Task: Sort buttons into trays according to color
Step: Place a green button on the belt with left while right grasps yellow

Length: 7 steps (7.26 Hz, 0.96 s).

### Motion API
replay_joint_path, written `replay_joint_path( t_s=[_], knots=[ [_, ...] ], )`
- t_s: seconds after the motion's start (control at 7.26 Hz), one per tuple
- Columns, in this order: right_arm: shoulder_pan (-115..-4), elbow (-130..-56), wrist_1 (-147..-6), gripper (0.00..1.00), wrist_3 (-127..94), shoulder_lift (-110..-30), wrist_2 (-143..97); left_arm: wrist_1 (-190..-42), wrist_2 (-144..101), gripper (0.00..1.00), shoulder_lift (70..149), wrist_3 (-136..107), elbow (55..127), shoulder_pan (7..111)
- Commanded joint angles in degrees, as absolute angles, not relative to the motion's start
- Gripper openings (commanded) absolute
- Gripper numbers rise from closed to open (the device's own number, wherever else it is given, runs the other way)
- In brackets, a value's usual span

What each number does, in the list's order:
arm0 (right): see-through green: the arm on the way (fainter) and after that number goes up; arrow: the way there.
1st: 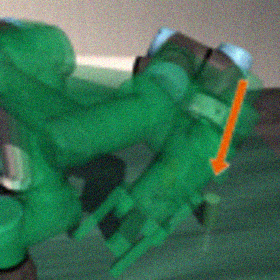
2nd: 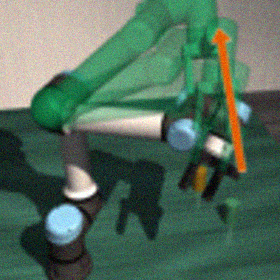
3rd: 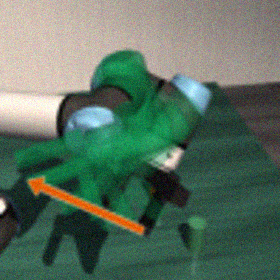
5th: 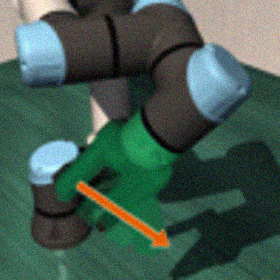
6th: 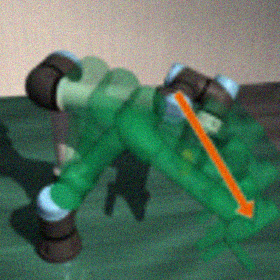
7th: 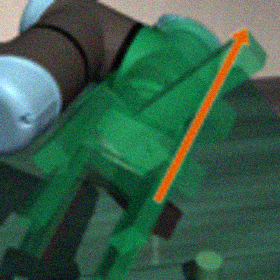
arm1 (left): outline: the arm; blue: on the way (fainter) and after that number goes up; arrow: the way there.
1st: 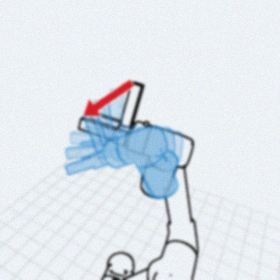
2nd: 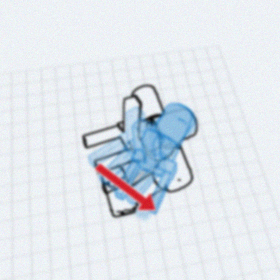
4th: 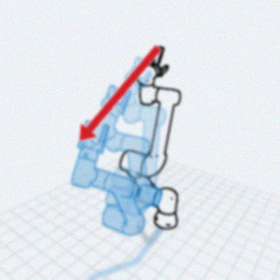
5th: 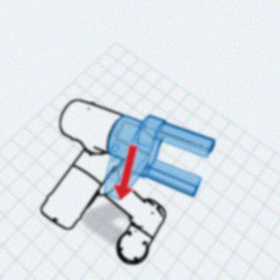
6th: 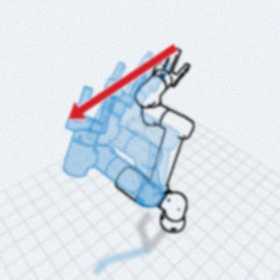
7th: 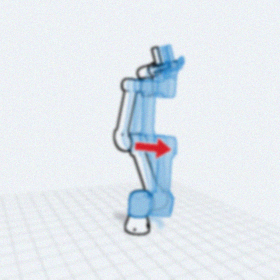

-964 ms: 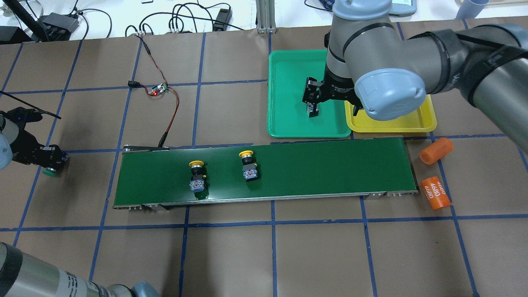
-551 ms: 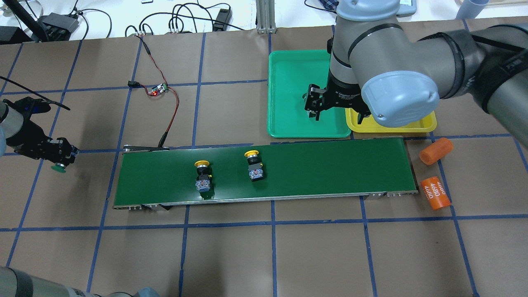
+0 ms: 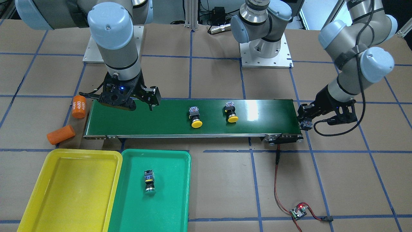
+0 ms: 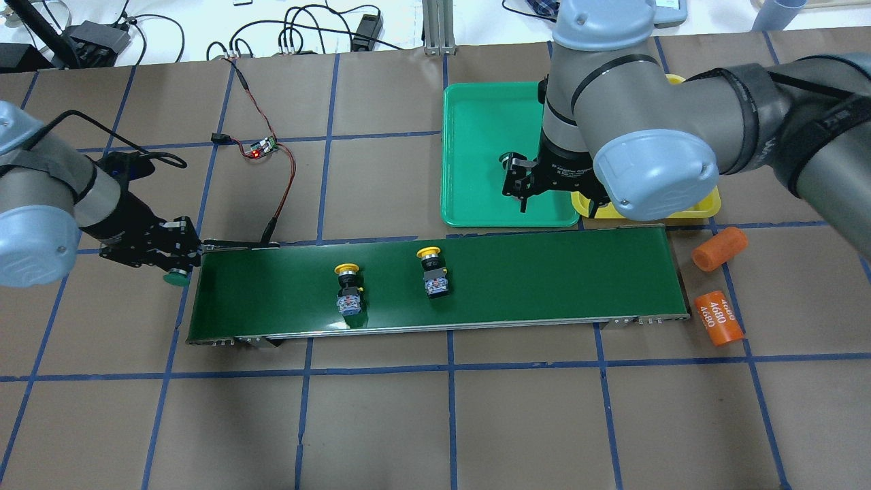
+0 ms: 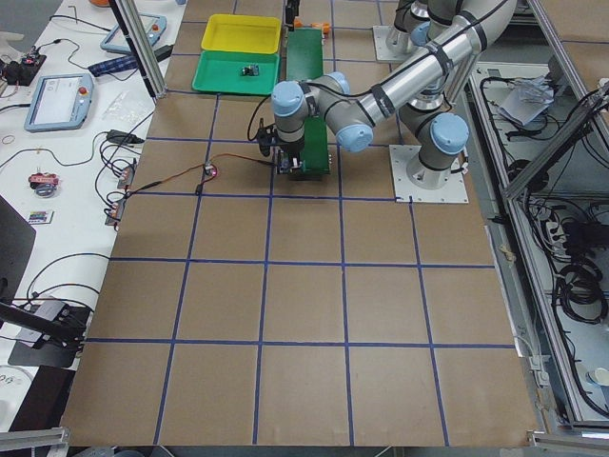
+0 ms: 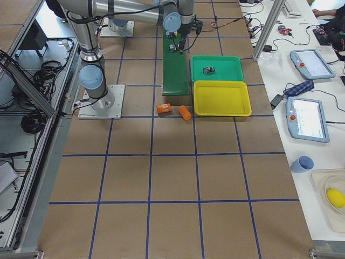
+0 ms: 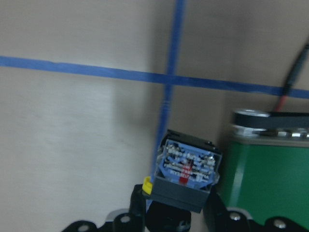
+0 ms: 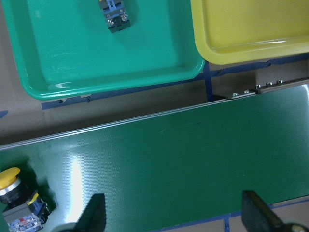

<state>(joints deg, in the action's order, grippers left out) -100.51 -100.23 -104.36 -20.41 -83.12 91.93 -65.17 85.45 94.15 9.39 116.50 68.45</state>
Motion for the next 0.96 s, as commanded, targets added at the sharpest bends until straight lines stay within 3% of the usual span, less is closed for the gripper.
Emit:
replay_joint_path(
  t_s=[0.0,0.41,0.55,0.69,0.83],
  knots=[
    [-100.5,-102.5,-105.5,1.0,-19.9,-82.8,91.5,-64.9,85.8,0.0,92.6,0.9,118.5,76.2],
    [-102.8,-102.6,-109.0,1.0,-20.3,-78.9,88.1,-64.7,85.5,0.02,95.2,-4.9,118.8,77.6],
    [-104.6,-102.6,-112.2,1.0,-20.6,-77.3,87.8,-64.2,85.3,0.91,95.8,-5.4,118.4,77.5],
    [-106.3,-102.5,-114.7,1.0,-22.0,-75.5,87.8,-64.3,85.3,1.0,95.9,-5.3,118.3,77.6],
    [-107.1,-102.6,-115.7,1.0,-23.5,-74.0,87.7,-64.3,85.3,1.0,95.7,-5.3,118.2,77.7]
  ],
)
